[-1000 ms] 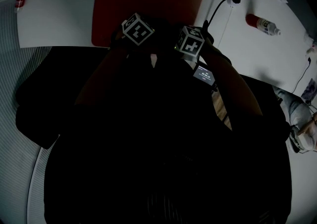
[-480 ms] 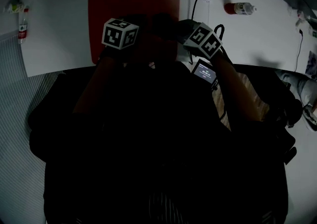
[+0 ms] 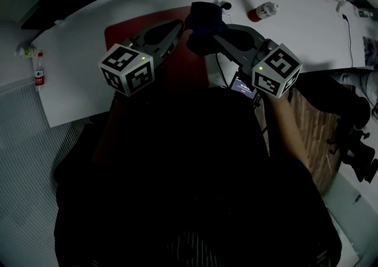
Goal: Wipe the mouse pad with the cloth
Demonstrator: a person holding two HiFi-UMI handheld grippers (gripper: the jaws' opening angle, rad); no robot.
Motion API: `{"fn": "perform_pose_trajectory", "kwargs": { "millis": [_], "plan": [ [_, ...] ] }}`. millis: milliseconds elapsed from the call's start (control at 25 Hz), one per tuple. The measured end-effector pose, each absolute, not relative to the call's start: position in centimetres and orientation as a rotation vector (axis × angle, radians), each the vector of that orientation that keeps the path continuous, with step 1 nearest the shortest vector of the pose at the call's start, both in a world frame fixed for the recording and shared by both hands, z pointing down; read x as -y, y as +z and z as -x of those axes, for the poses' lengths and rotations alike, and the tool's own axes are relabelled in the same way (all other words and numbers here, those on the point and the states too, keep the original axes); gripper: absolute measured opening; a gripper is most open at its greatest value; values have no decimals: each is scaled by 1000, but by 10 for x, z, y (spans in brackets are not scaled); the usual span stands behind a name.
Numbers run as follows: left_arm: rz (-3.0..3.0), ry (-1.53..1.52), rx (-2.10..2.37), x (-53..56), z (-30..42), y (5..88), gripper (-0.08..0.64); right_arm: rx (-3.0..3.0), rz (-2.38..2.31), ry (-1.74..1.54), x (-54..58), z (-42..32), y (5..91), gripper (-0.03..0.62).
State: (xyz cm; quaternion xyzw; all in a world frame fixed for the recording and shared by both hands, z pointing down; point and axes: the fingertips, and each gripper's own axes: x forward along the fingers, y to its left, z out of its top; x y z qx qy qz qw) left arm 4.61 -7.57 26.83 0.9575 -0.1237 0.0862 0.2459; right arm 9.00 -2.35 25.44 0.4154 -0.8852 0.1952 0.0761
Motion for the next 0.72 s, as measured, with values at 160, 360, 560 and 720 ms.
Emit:
{"fn": "perform_pose_trajectory", "kwargs": {
  "millis": [160, 360, 560, 720],
  "plan": [
    [-2748, 181, 277, 71, -61, 223, 6, 2691, -1311, 507, 25, -97, 219, 35],
    [-2801, 159, 252, 68, -64, 206, 6, 2692, -1307, 460, 27, -102, 207, 35],
    [-2705, 169, 272, 79, -56, 236, 6, 2663, -1308, 472, 29, -103, 215, 35],
    [-2597, 201, 308, 89, -37, 267, 6, 2662, -1299, 479, 31, -95, 219, 35]
  ]
}}
